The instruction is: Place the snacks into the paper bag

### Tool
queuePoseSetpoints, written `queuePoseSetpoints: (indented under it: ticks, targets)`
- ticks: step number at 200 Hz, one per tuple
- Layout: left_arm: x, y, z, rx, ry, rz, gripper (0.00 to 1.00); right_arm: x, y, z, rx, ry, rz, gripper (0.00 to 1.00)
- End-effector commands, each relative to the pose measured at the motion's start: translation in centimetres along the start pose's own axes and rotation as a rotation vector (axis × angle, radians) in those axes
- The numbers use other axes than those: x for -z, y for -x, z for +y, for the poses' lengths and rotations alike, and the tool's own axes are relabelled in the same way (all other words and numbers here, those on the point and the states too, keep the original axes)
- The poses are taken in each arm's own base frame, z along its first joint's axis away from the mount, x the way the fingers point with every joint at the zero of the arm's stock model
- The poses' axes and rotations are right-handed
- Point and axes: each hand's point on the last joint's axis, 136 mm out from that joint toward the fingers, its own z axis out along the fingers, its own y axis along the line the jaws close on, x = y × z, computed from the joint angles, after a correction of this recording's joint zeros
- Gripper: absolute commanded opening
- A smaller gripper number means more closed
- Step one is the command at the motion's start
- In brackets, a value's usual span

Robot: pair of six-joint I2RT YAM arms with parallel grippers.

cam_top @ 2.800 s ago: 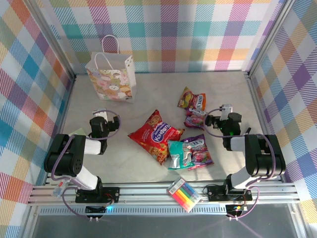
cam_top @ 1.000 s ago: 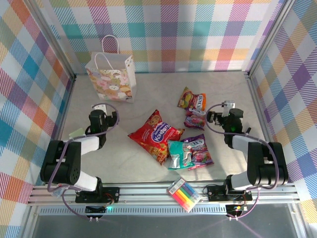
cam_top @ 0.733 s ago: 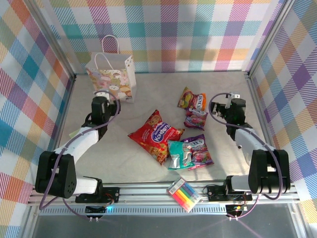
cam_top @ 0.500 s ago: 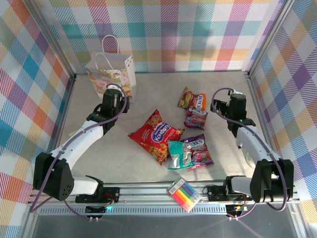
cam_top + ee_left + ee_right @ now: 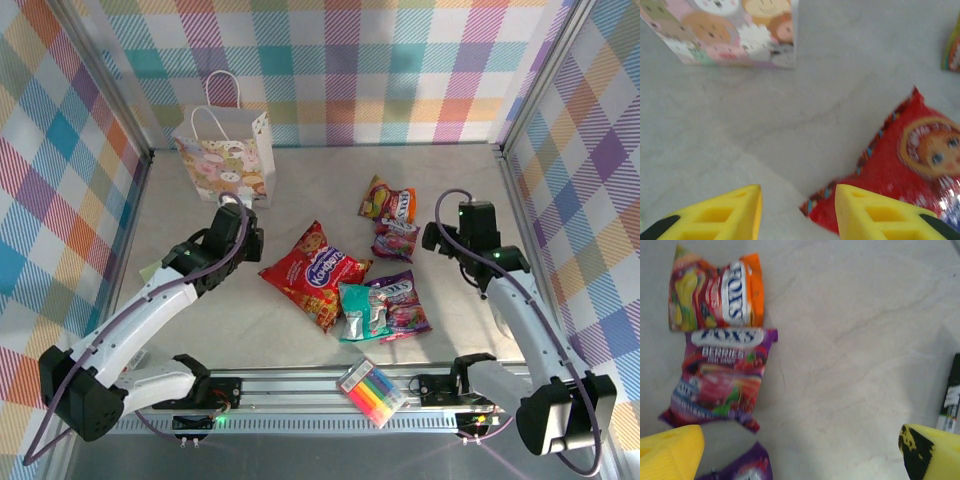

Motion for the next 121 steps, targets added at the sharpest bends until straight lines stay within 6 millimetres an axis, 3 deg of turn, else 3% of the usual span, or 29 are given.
queuePoseSetpoints:
  ticks: [1, 57, 93, 121]
  targets:
    - [1.5, -3.5, -1.0, -0.007, -0.038, 0.11, 0.42, 1.5, -1.7, -0.8, 0.039, -0.055, 0.087, 1.0]
    - [2.2, -8.7, -6.2, 0.057, -0.221, 0.225, 0.48, 1.5, -3.8, 0.9, 0.017, 0.013, 0.144, 1.0]
    - [1.0, -12.2, -9.5, 0.001, -0.224, 0.321, 0.47, 1.0, -5.1, 1.5, 0.025, 0.021, 0.183, 1.0]
    - [0.2, -13.5, -11.3, -0.033, -0.217, 0.381, 0.48, 0.9, -5.2, 1.7, 0.024, 0.023, 0.178, 1.0]
